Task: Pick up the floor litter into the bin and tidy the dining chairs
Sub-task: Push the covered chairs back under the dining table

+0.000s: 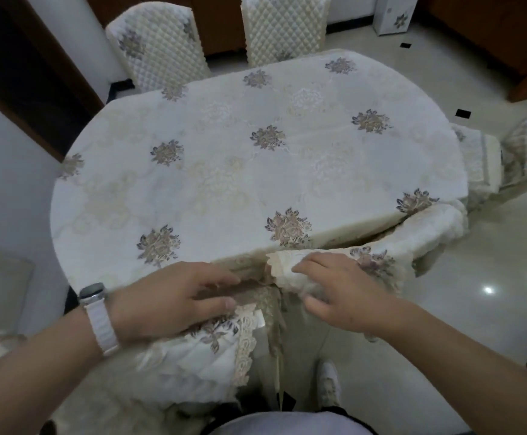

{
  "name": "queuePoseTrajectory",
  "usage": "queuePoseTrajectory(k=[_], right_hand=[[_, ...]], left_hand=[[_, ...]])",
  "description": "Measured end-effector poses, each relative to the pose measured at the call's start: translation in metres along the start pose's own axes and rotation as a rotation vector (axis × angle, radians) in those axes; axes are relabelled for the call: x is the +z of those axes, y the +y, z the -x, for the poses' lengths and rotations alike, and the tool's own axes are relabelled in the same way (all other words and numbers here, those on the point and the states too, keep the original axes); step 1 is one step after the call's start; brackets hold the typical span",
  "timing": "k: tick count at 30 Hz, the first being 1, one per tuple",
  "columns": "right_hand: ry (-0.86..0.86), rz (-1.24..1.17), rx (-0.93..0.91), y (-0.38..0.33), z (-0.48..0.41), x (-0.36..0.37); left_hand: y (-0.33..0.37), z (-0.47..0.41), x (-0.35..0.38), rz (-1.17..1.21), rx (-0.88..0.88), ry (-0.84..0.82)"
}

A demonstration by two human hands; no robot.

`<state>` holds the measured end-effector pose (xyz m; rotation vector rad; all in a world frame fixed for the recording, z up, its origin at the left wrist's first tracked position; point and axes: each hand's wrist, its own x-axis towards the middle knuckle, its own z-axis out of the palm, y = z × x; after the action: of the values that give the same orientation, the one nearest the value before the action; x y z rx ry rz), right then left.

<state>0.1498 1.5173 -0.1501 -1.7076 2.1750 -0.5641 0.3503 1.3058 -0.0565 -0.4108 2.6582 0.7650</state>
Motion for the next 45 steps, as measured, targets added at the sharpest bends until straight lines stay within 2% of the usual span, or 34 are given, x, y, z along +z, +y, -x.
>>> queuePoseTrajectory(k=[4, 6, 14, 19, 21, 24, 26, 30, 35, 45], right_hand=[[-0.025, -0.197, -0.094, -0.061, -0.013, -0.002], [-0.068, -0.259, -0.113, -0.084, -0.019, -0.006], [-0.134, -0.089, -0.361, -0.159, -0.043, 0.008], [-0.096, -0.042, -0.469, -0.205, -0.047, 0.029], [-0.129, -0.035, -0.504, -0.222, -0.044, 0.037], [-0.172, -0.016, -0.535, -0.242, -0.036, 0.047], [-0.141, 0.035, -0.571, -0.251, -0.031, 0.053], [-0.151, -0.002, -0.542, -0.255, -0.017, 0.061], [-0.166, 0.009, -0.550, -0.251, -0.024, 0.061], [0.111, -0.026, -0.452, -0.238, -0.027, 0.057]], left_hand=[[-0.021, 0.052, -0.007, 0.228, -0.107, 0.185], [-0.028, 0.068, -0.008, 0.260, -0.110, 0.251], [-0.081, 0.146, 0.005, 0.123, 0.013, 0.279], [-0.110, 0.195, 0.023, -0.022, 0.114, 0.412], [-0.118, 0.206, 0.034, -0.074, 0.156, 0.483], [-0.120, 0.211, 0.054, -0.068, 0.207, 0.592], [-0.124, 0.215, 0.063, -0.047, 0.227, 0.673], [-0.126, 0.224, 0.077, 0.003, 0.247, 0.766], [-0.133, 0.223, 0.075, 0.072, 0.267, 0.750], [-0.146, 0.219, 0.067, -0.022, 0.247, 0.770]])
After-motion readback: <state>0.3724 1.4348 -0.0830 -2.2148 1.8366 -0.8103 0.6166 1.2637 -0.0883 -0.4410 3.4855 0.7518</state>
